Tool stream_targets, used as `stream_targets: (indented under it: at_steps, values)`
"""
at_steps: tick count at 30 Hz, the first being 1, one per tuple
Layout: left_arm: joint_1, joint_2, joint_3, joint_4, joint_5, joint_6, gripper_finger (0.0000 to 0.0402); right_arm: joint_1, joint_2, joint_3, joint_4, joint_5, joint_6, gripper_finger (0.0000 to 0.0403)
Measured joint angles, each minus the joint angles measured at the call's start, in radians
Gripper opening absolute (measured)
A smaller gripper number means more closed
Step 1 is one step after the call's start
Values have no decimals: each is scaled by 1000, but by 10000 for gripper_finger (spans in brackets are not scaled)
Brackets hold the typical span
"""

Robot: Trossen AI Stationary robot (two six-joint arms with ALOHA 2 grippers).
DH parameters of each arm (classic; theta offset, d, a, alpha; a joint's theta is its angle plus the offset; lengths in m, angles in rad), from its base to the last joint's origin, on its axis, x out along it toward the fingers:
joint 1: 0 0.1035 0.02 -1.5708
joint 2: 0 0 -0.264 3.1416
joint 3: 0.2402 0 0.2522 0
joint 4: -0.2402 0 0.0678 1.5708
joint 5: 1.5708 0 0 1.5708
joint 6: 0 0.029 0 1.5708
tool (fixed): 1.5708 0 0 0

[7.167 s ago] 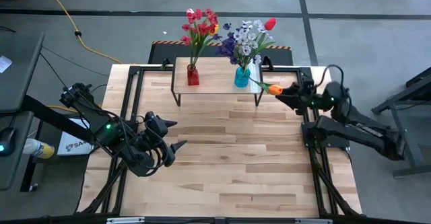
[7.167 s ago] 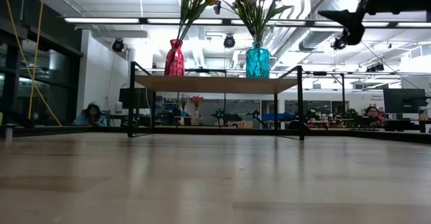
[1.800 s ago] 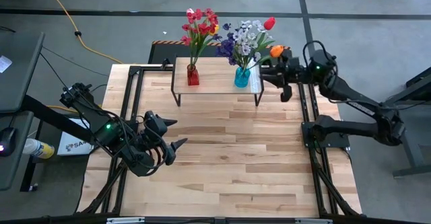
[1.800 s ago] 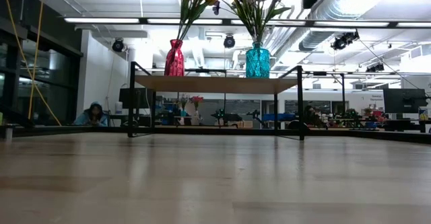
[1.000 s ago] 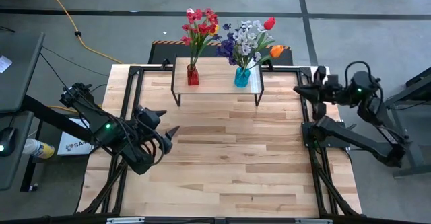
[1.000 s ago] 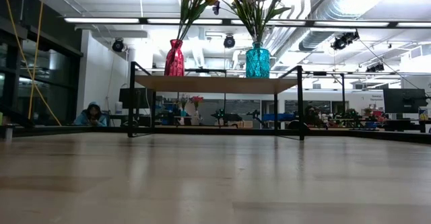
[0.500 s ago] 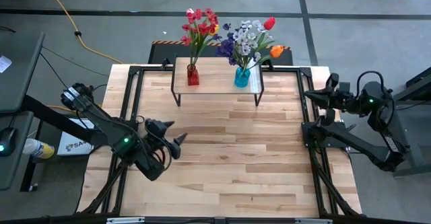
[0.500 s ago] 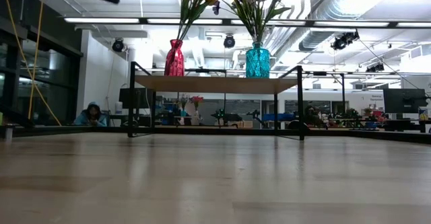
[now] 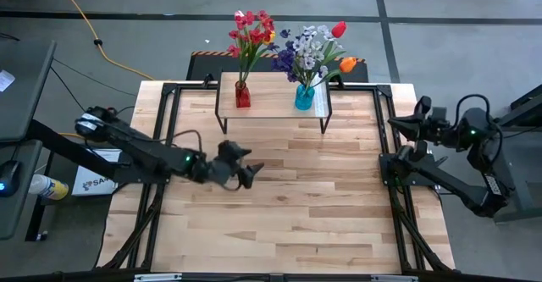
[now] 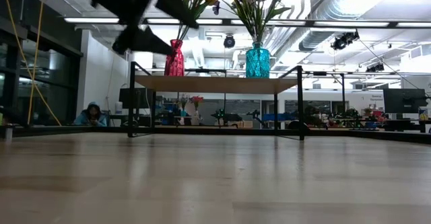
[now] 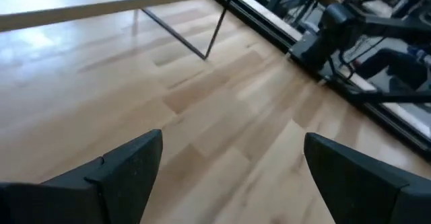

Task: Pick and place flowers into a vace then onto a shelf
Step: Return to home position

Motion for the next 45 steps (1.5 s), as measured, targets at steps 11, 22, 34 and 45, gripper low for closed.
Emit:
stream_targets:
  at_steps: [11,22,34,45]
  values:
    - [234,-188,-38,6,198,300,392,2,0,0,-1,-121,-41,13]
    - [309,-446,-113,-74,260,404,392,2,1,2,52,-176,-42,8]
    - [238,-588,-325,-20,86,304,392,2,-1,-152,285,-197,32,5]
    - [204,-640,-447,72,3,288,392,2,1,-406,617,-277,126,8]
